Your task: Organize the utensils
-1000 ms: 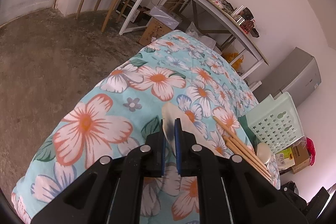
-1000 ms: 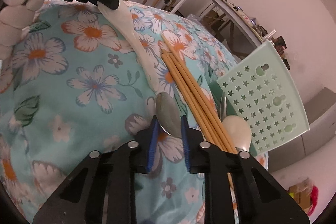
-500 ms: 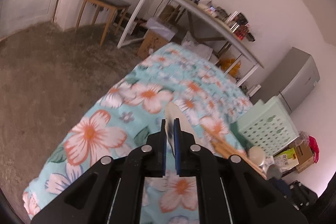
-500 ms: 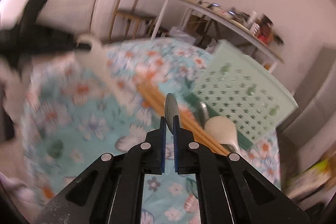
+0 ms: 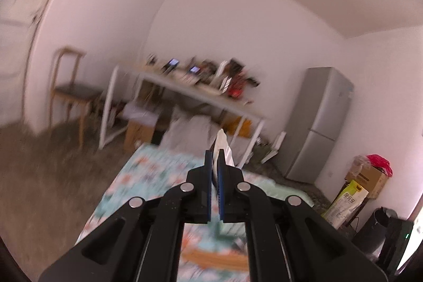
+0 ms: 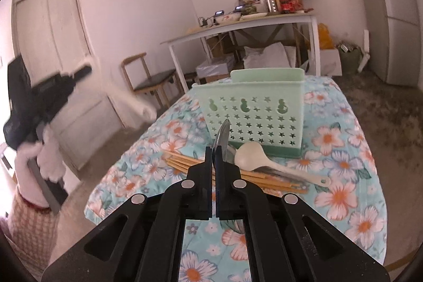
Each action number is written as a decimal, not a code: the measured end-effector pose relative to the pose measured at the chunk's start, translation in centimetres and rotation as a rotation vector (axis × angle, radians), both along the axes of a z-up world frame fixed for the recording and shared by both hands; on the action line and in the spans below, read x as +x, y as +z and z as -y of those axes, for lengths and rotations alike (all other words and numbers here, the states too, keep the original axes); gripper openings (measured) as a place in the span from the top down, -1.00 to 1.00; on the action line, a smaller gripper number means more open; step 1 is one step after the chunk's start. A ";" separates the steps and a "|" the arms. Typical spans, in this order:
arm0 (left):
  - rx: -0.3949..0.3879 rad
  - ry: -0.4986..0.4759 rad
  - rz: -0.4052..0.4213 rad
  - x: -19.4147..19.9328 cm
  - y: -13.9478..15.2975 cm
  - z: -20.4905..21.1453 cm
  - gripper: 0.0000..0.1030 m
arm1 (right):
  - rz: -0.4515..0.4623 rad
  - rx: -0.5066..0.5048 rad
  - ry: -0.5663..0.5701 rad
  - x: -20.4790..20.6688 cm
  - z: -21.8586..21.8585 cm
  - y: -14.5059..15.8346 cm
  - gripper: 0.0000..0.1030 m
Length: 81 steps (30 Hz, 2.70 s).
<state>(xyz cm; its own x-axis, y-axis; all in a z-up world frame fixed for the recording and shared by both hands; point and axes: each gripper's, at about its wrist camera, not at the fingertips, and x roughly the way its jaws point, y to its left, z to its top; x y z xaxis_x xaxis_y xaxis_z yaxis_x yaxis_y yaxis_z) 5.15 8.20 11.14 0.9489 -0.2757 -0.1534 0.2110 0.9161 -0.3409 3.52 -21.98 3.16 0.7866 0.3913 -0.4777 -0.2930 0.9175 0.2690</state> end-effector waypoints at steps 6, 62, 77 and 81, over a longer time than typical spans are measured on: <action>0.098 -0.031 0.098 2.6 3.3 4.6 0.94 | 0.010 0.065 0.002 -0.5 1.7 -0.1 1.00; 0.061 -0.149 -0.372 3.7 -14.2 3.6 -0.16 | 0.325 0.000 -0.017 8.7 4.3 12.3 1.00; 0.073 -0.167 -0.399 4.0 -15.0 4.5 -0.16 | 0.168 -0.256 -0.023 13.4 2.9 4.1 0.99; 0.074 -0.168 -0.401 4.0 -14.9 4.7 -0.16 | 0.146 -0.290 -0.011 13.5 2.4 3.3 0.93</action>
